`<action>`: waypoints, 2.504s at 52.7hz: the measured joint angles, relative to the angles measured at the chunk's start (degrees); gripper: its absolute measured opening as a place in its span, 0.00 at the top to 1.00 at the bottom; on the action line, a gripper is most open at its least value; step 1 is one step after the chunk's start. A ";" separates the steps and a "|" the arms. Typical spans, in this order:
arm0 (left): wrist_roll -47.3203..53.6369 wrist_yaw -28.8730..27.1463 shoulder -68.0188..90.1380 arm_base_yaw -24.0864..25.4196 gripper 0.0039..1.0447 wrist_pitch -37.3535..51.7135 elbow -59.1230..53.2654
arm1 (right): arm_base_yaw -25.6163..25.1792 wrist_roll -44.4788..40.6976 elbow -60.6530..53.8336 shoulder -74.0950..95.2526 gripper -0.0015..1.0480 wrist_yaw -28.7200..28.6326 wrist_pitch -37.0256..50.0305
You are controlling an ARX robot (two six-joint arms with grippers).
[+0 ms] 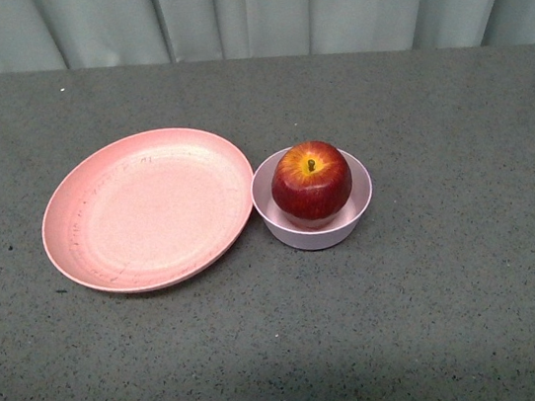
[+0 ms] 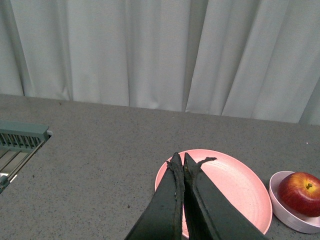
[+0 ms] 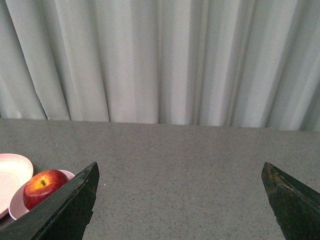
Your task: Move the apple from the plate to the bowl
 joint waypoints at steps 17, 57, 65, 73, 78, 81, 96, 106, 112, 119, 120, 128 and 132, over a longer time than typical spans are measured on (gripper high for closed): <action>0.00 0.00 -7.48 0.00 0.97 -7.23 -0.02 | 0.00 0.00 0.00 0.00 0.09 0.00 0.00; 0.00 0.11 -23.93 0.02 0.97 -24.15 0.00 | 0.00 0.00 0.00 0.00 0.09 0.00 0.00; 0.00 0.11 -23.96 0.02 0.97 -24.15 0.00 | 0.00 0.00 0.00 0.00 0.09 0.00 0.00; 0.00 0.11 -23.98 0.02 0.97 -24.17 0.00 | 0.00 0.00 0.00 0.00 0.09 0.00 0.00; 0.00 0.11 -23.98 0.02 0.97 -24.17 0.00 | 0.00 0.00 0.00 0.00 0.09 0.00 0.00; -0.02 0.11 -23.98 0.02 0.94 -24.17 0.00 | 0.00 0.00 0.00 0.00 0.09 0.00 0.00; -0.02 0.11 -23.98 0.02 0.40 -24.17 0.00 | 0.00 0.00 0.00 0.00 0.09 0.00 0.00; -0.02 0.11 -23.98 0.02 0.13 -24.15 0.00 | 0.00 0.00 0.00 0.00 0.09 0.00 0.00; 0.11 0.11 -23.98 0.02 0.06 -24.17 0.00 | 0.00 0.00 0.00 0.00 0.09 0.00 0.00; 0.11 0.11 -23.98 0.02 0.06 -24.17 0.00 | 0.00 0.00 0.00 0.00 0.09 0.00 0.00; 0.11 0.11 -23.98 0.02 0.06 -24.17 0.00 | 0.00 0.00 0.00 0.00 0.09 0.00 0.00; 0.11 0.11 -23.98 0.02 0.06 -24.17 0.00 | 0.00 0.00 0.00 0.00 0.09 0.00 0.00; 0.11 0.11 -23.98 0.02 0.06 -24.17 0.00 | 0.00 0.00 0.00 0.00 0.09 0.00 0.00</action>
